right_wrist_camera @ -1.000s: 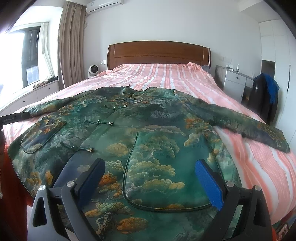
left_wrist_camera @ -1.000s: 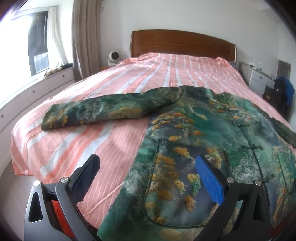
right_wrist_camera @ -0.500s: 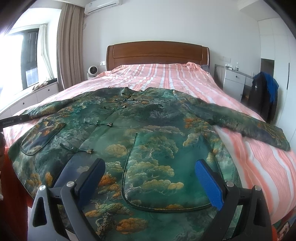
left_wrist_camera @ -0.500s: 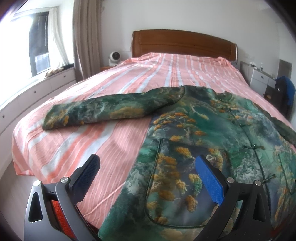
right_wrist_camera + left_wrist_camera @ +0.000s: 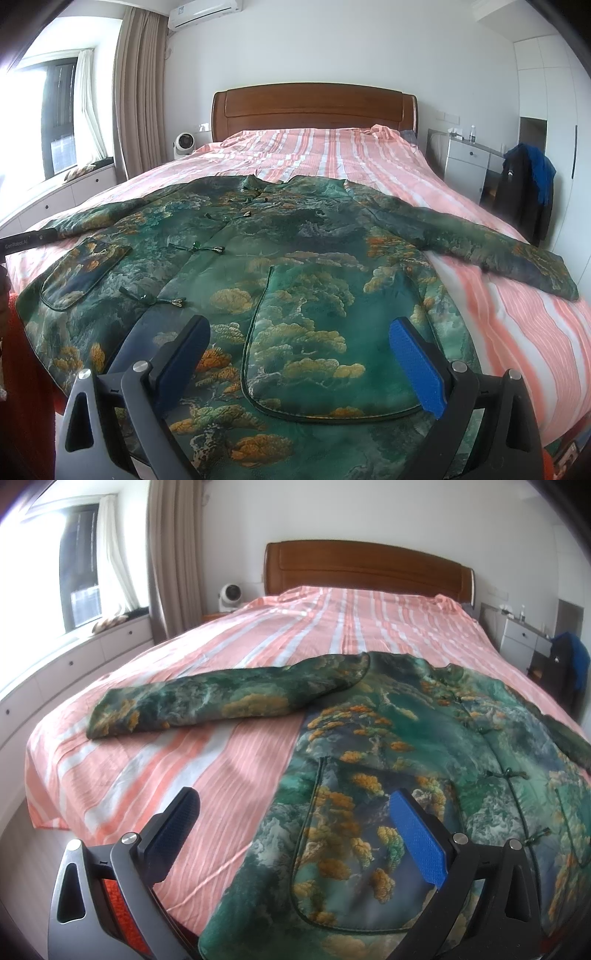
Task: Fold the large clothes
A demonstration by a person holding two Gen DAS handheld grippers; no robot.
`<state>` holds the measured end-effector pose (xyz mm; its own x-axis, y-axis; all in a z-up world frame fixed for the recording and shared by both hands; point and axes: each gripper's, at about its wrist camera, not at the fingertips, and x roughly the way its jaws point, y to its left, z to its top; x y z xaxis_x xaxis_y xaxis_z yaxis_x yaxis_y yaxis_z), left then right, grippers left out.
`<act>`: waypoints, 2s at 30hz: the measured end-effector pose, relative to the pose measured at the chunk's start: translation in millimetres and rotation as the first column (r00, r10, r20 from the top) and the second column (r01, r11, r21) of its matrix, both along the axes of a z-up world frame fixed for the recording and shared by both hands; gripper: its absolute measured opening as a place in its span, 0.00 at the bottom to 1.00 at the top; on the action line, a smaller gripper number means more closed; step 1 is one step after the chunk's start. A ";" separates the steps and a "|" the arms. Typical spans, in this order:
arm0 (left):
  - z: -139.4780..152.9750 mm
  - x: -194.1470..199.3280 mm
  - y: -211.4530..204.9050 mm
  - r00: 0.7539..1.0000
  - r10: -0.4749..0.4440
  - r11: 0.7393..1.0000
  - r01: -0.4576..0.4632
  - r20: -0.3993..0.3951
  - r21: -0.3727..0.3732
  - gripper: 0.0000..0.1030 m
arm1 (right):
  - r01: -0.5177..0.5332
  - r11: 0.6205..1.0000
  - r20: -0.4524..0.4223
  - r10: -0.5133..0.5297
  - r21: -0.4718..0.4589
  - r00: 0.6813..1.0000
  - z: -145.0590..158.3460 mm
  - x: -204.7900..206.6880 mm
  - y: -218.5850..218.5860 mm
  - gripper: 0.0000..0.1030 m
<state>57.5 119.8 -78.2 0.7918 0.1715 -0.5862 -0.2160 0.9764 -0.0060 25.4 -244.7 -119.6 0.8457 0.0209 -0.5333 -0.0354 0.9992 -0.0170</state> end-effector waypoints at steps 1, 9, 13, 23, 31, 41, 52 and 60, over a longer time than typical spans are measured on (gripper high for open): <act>-0.2 0.0 0.0 1.000 0.000 1.000 0.000 0.000 0.000 0.99 | 0.001 1.000 0.000 -0.001 0.000 1.000 -0.1 0.3 0.1 0.94; 1.7 -0.2 1.5 1.000 0.007 1.000 -0.007 0.001 0.001 1.00 | 0.001 1.000 0.000 -0.001 0.000 1.000 0.0 0.2 -0.5 0.94; 2.3 -0.2 2.2 1.000 0.008 1.000 -0.008 0.002 0.004 1.00 | 0.003 1.000 0.002 -0.003 0.001 1.000 0.0 0.2 -0.9 0.94; 2.5 0.0 3.5 1.000 0.012 1.000 -0.012 0.001 0.004 0.99 | 0.006 1.000 0.000 -0.006 0.003 1.000 0.0 0.0 -1.8 0.94; 2.1 -0.2 2.8 1.000 0.013 1.000 -0.013 0.002 0.006 0.99 | 0.007 1.000 0.002 -0.007 0.005 1.000 0.3 -0.7 -3.0 0.94; 2.3 0.4 3.8 1.000 0.016 1.000 -0.016 0.005 0.008 0.99 | 0.007 1.000 0.002 -0.007 0.005 1.000 0.1 -0.4 -2.7 0.94; 2.6 0.2 4.4 1.000 0.017 1.000 -0.018 0.006 0.009 0.99 | 0.007 1.000 0.001 -0.007 0.005 1.000 0.3 -0.5 -2.7 0.94; 3.0 -0.3 3.9 1.000 0.018 1.000 -0.018 0.009 0.012 0.99 | 0.006 1.000 -0.003 -0.006 0.005 1.000 -0.4 -0.1 -2.3 0.94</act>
<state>57.2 123.8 -75.1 0.7935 0.1927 -0.5772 -0.2335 0.9724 0.0036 25.2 -247.0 -120.0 0.8440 0.0181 -0.5361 -0.0291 0.9995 -0.0121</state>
